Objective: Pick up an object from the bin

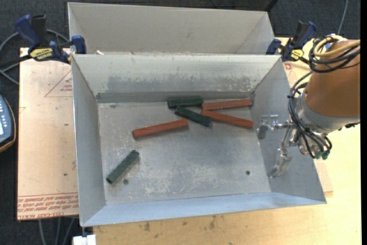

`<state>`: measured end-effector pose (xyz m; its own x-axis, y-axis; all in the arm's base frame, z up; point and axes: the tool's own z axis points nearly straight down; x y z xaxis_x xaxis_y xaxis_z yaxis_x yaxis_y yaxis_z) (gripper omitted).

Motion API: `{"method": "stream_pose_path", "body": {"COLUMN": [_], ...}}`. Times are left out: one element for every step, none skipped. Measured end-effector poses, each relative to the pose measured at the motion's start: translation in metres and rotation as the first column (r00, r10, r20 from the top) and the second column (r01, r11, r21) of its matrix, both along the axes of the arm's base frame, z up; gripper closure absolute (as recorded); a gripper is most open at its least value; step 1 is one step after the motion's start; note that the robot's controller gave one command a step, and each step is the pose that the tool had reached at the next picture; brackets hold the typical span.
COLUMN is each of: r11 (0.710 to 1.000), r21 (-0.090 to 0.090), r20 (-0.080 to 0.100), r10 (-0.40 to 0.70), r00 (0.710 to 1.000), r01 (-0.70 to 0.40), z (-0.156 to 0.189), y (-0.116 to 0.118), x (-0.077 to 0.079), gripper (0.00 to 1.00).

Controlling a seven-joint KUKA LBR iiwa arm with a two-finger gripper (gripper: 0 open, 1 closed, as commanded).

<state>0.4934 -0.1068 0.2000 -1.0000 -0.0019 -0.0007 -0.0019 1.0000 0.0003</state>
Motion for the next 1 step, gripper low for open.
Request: {"method": "stream_pose_path", "body": {"r11": [0.932], "r21": [0.002], "r20": [-0.004], "r10": [0.363], "r00": [0.932], "r01": [-0.363], "z": [-0.0865], "y": [-0.0269], "x": [0.0066], "gripper": [0.00]}}
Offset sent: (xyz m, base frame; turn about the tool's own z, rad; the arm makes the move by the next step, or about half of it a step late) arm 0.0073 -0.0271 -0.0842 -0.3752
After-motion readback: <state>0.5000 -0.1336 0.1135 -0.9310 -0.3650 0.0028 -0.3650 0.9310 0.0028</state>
